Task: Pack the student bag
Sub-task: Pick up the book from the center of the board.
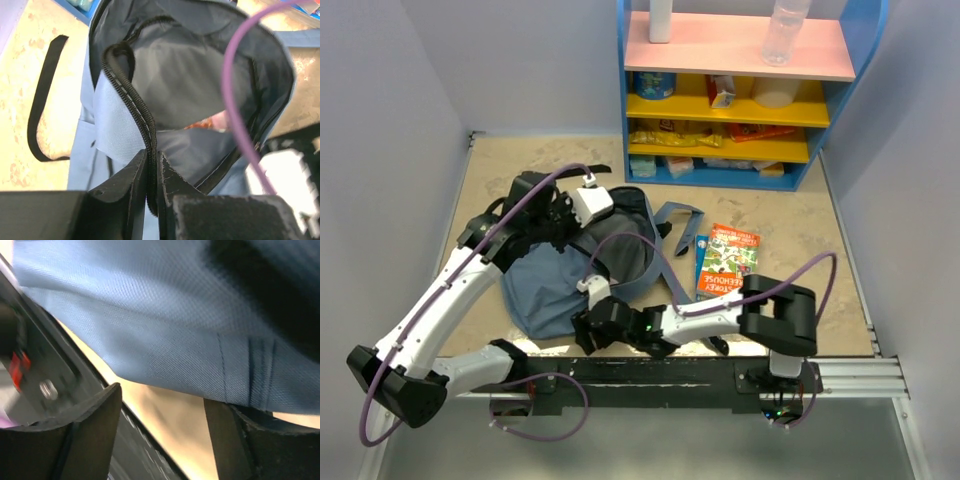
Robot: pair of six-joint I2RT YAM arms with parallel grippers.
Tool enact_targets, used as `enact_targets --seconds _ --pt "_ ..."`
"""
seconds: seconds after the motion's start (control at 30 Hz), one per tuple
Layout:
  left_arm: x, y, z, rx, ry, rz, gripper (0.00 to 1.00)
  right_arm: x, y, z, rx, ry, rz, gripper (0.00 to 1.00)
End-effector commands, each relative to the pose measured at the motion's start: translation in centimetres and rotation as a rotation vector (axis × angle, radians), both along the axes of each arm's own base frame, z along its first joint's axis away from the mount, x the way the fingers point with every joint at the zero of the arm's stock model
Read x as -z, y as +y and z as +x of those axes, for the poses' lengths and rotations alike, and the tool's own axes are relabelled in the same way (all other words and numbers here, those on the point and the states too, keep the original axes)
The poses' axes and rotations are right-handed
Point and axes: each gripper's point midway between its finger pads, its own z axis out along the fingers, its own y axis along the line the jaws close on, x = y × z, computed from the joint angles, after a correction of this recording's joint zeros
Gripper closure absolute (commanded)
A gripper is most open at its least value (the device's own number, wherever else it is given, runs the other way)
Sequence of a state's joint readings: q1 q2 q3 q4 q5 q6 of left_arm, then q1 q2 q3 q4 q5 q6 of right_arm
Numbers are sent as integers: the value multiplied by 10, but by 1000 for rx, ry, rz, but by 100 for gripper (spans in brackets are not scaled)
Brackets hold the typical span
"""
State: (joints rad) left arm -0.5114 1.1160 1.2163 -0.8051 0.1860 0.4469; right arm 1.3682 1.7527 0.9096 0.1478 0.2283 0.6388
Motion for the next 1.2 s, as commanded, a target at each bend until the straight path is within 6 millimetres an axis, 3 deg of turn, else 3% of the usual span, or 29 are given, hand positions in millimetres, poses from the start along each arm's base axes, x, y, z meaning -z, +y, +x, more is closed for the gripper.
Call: enact_targets --seconds 0.0,0.13,0.2,0.23,0.27,0.3,0.37,0.4,0.47,0.5,0.53,0.57,0.63,0.67,0.7,0.77,0.83,0.9,0.93,0.97,1.0,1.03,1.1,1.17 --pt "-14 3 -8 -11 6 -26 83 -59 74 26 51 -141 261 27" --pt "-22 3 -12 -6 10 -33 82 -72 83 29 75 -135 313 25" --pt "-24 0 -14 8 36 -35 68 -86 65 28 100 -132 311 19" --pt "-36 -4 -15 25 27 -60 62 -92 56 29 110 -135 307 17" --pt "-37 -7 -15 31 42 -66 61 -78 34 27 119 -131 244 15" --pt "-43 -10 -15 36 42 -83 61 -113 21 24 124 -136 307 11" --pt "-58 -19 -11 47 38 -124 54 -116 -13 23 146 -130 275 2" --pt "-72 -23 -9 58 22 -150 49 -150 -23 15 114 -99 368 1" --pt "-76 -30 -5 62 43 -166 47 -160 -49 16 128 -71 398 1" --pt "-89 -34 -3 70 27 -189 46 -186 -65 15 155 -57 477 1" --pt "-94 -38 -4 79 34 -209 46 -186 -79 20 202 -44 475 1" --pt "-96 -42 -1 86 46 -219 44 -172 -103 34 279 -24 406 1" --pt "-116 -52 -1 111 37 -271 37 -177 -142 51 424 21 440 1" --pt "-116 -58 3 121 55 -281 35 -164 -175 74 557 34 388 1" --pt "-132 -64 3 146 35 -315 34 -159 -193 84 627 43 373 1" --pt "-134 -77 11 160 63 -344 34 -157 -232 112 775 27 354 1" --pt "-140 -90 12 180 67 -369 32 -157 -241 130 803 16 347 1" --pt "-132 -118 12 205 59 -351 29 -148 -242 158 810 48 338 1" --pt "-124 -132 15 218 60 -334 29 -147 -255 177 856 47 342 1" --pt "-118 -151 3 263 67 -318 29 -138 -251 189 831 81 340 1" --pt "-114 -158 4 268 69 -309 29 -137 -257 198 849 84 347 1" --pt "-100 -172 5 293 94 -289 28 -135 -278 212 913 74 357 1" --pt "-78 -182 9 312 92 -237 29 -133 -288 217 914 100 396 1" --pt "-57 -199 16 351 46 -185 28 -122 -320 216 993 108 374 1"
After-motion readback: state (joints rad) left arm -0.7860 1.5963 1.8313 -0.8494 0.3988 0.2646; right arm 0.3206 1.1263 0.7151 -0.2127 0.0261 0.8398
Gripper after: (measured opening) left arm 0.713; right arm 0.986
